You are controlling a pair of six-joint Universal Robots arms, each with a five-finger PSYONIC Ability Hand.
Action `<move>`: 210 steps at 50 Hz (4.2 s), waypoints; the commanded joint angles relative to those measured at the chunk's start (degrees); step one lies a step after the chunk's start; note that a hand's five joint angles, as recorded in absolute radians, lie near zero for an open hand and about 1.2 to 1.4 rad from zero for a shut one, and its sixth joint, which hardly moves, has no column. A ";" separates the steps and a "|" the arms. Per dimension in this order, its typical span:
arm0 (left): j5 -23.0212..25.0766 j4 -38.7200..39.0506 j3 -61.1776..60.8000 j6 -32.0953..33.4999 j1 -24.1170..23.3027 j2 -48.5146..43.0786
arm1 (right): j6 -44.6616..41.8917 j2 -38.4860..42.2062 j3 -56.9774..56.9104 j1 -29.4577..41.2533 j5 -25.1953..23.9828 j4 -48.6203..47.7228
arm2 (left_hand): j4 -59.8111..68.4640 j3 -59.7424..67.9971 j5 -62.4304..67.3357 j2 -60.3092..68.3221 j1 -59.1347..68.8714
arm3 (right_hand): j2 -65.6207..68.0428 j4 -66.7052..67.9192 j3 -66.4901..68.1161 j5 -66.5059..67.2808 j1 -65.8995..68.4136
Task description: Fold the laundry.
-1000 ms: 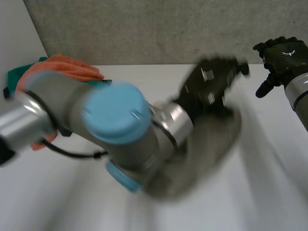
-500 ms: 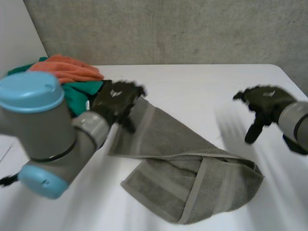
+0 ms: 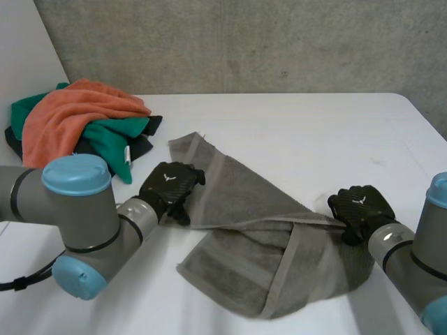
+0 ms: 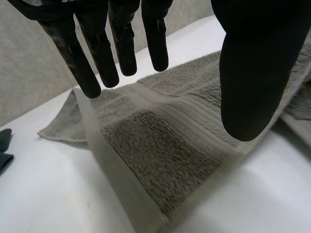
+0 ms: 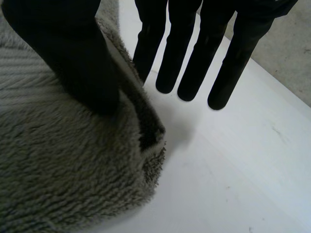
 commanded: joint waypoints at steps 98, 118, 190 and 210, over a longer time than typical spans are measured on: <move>3.00 11.25 0.91 -3.74 -1.87 44.23 | 42.80 36.04 -56.79 24.97 4.78 15.06 | 53.26 53.38 53.03 53.46 53.48 | -47.07 -47.03 -46.82 -46.27 -46.45; -0.34 10.37 2.23 -3.75 -3.63 46.52 | 46.68 35.44 -54.28 29.36 6.37 18.74 | 53.26 53.38 53.03 53.46 53.48 | -35.55 -35.51 -35.30 -34.75 -34.93; 7.74 -6.24 -9.72 -2.78 19.13 26.85 | -16.08 -4.04 -43.09 -0.61 -5.84 49.78 | 53.26 53.38 53.03 53.46 53.48 | 22.93 22.97 23.18 23.73 23.55; -2.71 26.72 40.82 1.80 11.13 1.34 | 13.89 18.74 -81.08 0.01 4.62 14.10 | 53.26 53.38 53.03 53.46 53.48 | 22.93 22.97 23.18 23.73 23.55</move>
